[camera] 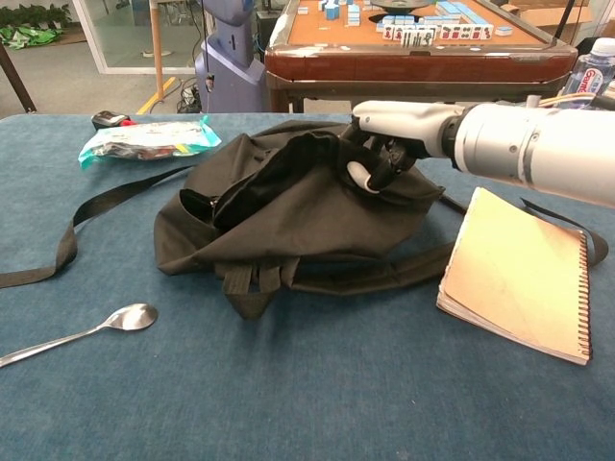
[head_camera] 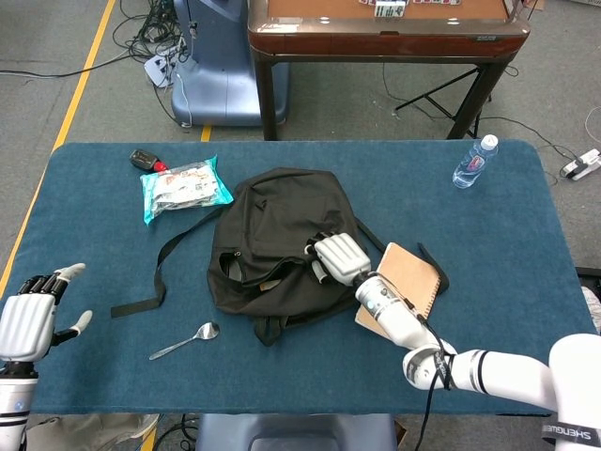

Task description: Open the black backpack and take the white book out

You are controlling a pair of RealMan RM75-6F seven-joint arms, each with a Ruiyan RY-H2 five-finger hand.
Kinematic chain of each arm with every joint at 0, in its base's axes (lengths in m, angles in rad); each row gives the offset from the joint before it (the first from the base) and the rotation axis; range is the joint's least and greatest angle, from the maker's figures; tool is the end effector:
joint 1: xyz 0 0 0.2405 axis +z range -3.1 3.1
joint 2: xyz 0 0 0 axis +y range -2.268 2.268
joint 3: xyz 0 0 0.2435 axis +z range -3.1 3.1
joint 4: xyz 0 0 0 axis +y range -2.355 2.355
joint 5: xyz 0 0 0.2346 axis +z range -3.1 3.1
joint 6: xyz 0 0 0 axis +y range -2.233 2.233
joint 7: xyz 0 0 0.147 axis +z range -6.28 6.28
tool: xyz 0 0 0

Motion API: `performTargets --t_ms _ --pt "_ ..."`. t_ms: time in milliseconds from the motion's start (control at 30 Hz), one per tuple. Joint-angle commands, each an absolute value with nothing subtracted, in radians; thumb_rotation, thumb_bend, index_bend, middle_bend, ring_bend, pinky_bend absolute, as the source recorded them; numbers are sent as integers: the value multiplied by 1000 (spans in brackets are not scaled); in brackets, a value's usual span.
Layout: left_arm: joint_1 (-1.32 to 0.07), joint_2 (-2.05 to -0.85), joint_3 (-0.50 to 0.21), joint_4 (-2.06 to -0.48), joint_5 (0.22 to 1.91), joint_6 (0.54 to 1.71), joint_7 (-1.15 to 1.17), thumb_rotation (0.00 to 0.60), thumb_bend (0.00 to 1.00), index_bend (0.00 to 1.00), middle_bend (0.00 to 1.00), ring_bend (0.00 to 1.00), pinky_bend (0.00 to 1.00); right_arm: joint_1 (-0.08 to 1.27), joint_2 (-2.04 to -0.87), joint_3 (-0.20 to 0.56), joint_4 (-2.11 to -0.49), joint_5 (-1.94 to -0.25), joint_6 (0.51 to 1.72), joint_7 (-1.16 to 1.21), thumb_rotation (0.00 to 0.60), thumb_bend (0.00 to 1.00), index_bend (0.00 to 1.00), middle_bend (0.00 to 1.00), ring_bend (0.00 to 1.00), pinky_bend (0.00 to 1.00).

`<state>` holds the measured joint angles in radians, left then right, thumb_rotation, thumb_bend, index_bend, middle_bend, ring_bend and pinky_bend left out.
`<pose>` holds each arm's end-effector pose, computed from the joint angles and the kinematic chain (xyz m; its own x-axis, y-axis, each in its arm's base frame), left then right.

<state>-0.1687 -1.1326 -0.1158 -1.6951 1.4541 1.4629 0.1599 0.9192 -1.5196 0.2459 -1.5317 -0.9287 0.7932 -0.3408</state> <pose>-0.2728 0.2221 0.1276 0.4401 -0.0662 0.8955 0.8949 -0.0496 -0.4435 -0.0734 -0.3648 -0.0473 0.3960 -0.3765 0.8375 -0.8741 -0.4340 0.2182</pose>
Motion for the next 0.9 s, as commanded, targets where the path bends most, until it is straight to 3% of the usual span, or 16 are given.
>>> performTargets --t_ms 33,533,767,900 --pt "-170 -1133 -115 -1694 1455 1463 159 600 262 250 286 320 246 924 -1514 254 -1536 -919 793 -329 600 621 535 311 207 249" --pt "-172 -1131 -112 -1688 1455 1466 145 600 262 250 286 320 246 960 -1477 281 -1547 -880 808 -306 600 645 456 311 207 249" --pt "-188 -1141 -123 -1671 1478 1475 123 600 261 254 286 320 246 966 -1483 296 -1522 -857 835 -292 600 627 457 329 231 249" --pt "-224 -1148 -137 -1655 1529 1470 88 600 262 280 286 321 246 967 -1503 313 -1494 -848 855 -265 600 627 527 403 278 249"
